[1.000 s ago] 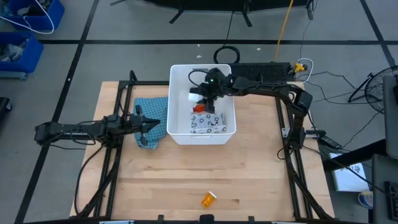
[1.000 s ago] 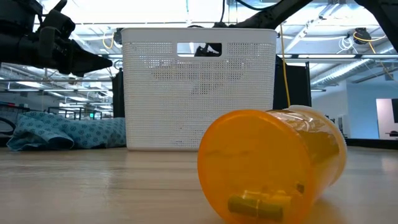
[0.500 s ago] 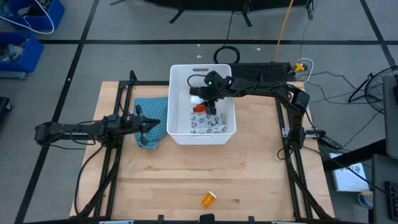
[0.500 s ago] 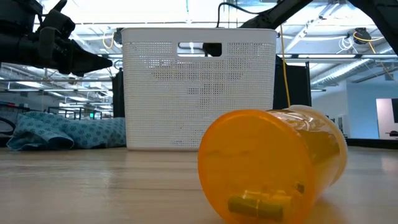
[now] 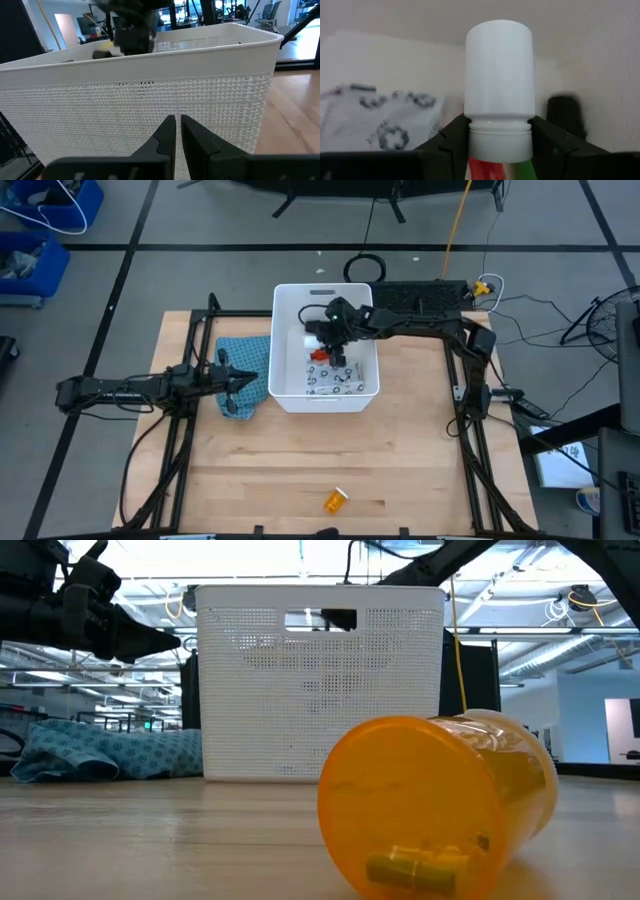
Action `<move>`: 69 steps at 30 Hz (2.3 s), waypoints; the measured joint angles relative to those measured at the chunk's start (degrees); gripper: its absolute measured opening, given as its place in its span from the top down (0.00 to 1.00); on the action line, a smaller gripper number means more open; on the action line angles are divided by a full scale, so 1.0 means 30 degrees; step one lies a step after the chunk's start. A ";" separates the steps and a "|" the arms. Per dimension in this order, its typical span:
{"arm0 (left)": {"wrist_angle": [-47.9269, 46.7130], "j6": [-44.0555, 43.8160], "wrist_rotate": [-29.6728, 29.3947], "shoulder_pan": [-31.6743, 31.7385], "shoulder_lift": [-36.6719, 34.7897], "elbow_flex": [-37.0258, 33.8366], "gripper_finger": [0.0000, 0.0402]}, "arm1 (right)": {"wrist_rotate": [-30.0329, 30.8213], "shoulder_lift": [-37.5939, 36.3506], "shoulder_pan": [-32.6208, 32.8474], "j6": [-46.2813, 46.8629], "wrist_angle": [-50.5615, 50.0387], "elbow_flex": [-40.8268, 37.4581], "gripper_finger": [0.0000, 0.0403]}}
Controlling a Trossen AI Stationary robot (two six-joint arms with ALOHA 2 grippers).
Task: Pick & place medical supplies in basket/bin
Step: Put the white pill bottle into the white container, then put the orange pill bottle into the white container
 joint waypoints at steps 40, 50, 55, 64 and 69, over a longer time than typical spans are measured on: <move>-0.0318 0.0300 0.0029 0.0002 0.0000 0.0000 0.92 | 0.1822 0.3373 0.0163 -0.1373 -0.1095 0.2283 0.43; -0.0464 0.0393 0.0022 0.0007 0.0004 0.0000 0.92 | 0.1496 0.0953 0.0512 -0.0476 -0.1579 0.2247 0.46; -0.0553 0.0401 0.0022 0.0000 0.0007 0.0000 0.92 | -0.0629 -0.3101 0.1355 -0.0035 -0.1790 0.2250 0.70; -0.0699 0.0444 0.0015 0.0003 0.0001 0.0000 0.92 | -0.0721 -0.9951 0.3118 0.0753 -0.4395 0.2255 0.97; -0.0692 0.0408 0.0015 0.0000 0.0007 0.0000 0.92 | -0.3768 -1.3510 0.3565 0.2129 -0.4266 -0.0617 0.99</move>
